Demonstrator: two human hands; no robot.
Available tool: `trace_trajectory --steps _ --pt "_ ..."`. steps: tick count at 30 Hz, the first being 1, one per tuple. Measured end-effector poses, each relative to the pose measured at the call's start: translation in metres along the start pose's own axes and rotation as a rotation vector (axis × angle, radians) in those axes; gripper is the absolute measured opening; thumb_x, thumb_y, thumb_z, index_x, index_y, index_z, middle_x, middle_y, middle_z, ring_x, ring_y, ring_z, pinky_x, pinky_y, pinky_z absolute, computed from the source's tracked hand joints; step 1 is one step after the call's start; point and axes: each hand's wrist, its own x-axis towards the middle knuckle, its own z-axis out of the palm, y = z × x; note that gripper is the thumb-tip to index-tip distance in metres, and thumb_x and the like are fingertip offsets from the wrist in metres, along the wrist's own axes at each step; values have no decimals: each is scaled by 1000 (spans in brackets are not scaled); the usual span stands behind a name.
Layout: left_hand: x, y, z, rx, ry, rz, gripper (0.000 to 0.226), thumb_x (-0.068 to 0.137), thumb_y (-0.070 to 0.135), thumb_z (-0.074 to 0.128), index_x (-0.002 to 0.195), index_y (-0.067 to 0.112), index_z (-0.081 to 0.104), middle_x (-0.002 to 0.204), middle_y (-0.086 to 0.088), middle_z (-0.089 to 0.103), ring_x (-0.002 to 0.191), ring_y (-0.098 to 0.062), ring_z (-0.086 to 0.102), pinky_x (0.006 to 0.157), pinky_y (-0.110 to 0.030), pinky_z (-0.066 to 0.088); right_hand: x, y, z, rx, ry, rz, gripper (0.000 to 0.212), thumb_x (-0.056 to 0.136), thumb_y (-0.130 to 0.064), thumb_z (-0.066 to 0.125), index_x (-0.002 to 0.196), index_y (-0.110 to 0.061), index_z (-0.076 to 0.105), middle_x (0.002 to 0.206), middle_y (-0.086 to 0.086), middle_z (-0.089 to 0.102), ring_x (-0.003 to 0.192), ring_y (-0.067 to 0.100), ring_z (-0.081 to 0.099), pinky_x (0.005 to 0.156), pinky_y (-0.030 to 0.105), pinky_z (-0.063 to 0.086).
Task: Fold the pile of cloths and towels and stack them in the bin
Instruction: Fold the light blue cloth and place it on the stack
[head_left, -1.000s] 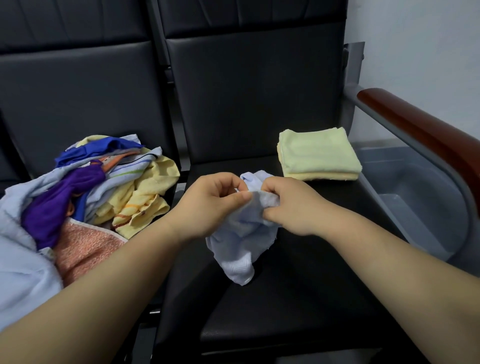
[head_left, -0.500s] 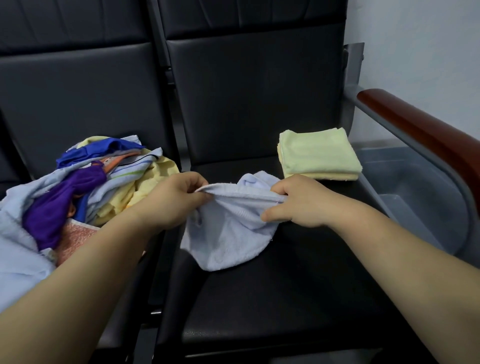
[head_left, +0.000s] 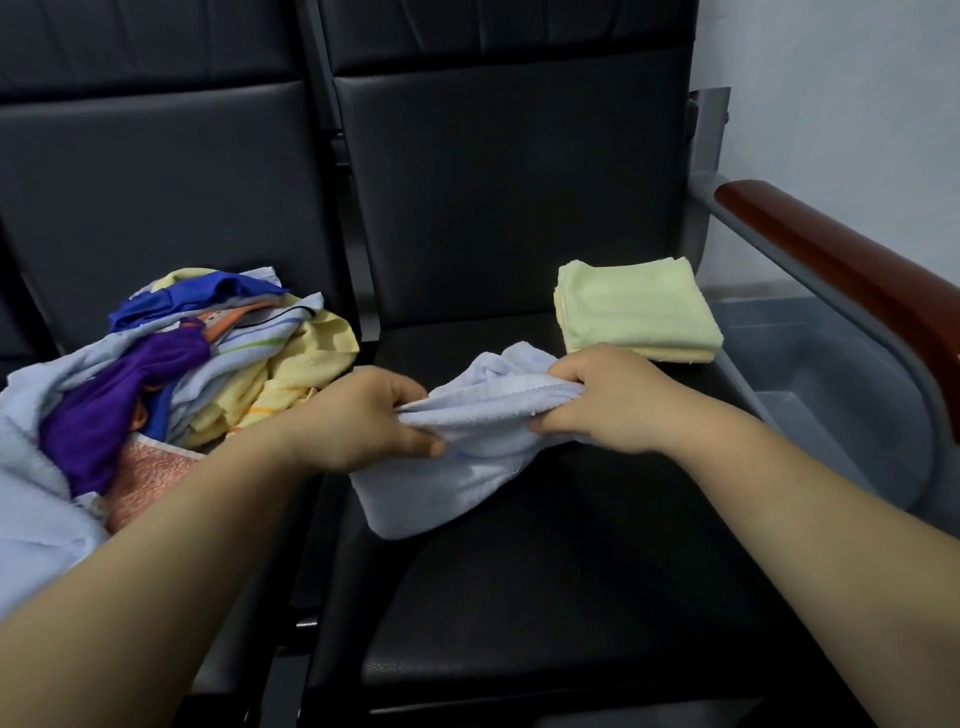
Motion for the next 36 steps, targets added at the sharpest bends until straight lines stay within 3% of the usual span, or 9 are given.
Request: trace_trajectory --steps 7,12,16,18,20,23,28,33,36 --pt "0 -1 1 -621 23 26 31 77 24 84 75 13 55 63 -4 50 53 -14 45 43 -23 35 -7 -12 0 238 80 -129 34 80 -16 81 63 -11 51 62 -7 47 59 8 43 59 27 38" --pt "-1 5 -7 -861 25 48 50 52 37 94 77 11 59 71 -10 57 63 -20 55 55 -29 42 -7 -13 3 66 -93 -123 34 76 -29 86 90 -9 63 76 1 58 67 13 55 63 33 48" --pt "-3 11 -3 -400 25 108 30 71 20 93 91 10 73 83 -3 73 79 -10 67 69 -25 52 3 -13 11 -294 -92 -28 32 83 -18 70 76 -25 39 62 0 49 60 22 51 55 39 42" --pt "-1 9 0 -307 38 115 20 77 19 89 93 15 77 86 4 76 82 -5 67 71 -20 53 1 -14 7 -140 -21 -14 35 86 -24 78 72 -29 46 62 -1 55 62 17 56 60 33 44" --pt "-2 4 1 -431 39 111 26 79 23 88 99 12 76 95 -2 78 89 -12 70 78 -30 56 -7 -16 0 109 2 -36 28 86 -31 82 70 -26 59 62 -5 63 60 7 60 62 26 47" --pt "0 -4 3 -600 88 106 42 76 33 81 99 1 64 87 -14 66 77 -27 58 66 -40 46 -15 -17 -2 306 -110 -30 22 83 -21 84 75 -18 64 62 -1 68 59 13 66 61 28 51" --pt "0 10 11 -818 107 128 19 82 17 70 98 9 63 87 -9 67 82 -20 63 66 -30 51 -11 -14 4 101 -159 4 22 80 -19 83 79 -20 61 63 -5 61 59 11 62 64 33 53" --pt "-4 10 -6 -329 70 180 29 76 19 90 96 13 70 87 0 74 81 -15 70 69 -32 57 -4 -18 6 -77 -92 -3 23 87 -22 74 78 -21 52 66 1 60 61 16 56 62 31 47" --pt "-2 1 -7 -114 51 147 21 77 23 90 92 19 76 88 -3 75 82 -18 70 76 -40 55 -5 -19 3 -3 -68 -24 22 85 -30 77 78 -22 58 65 4 66 62 17 63 64 43 54"
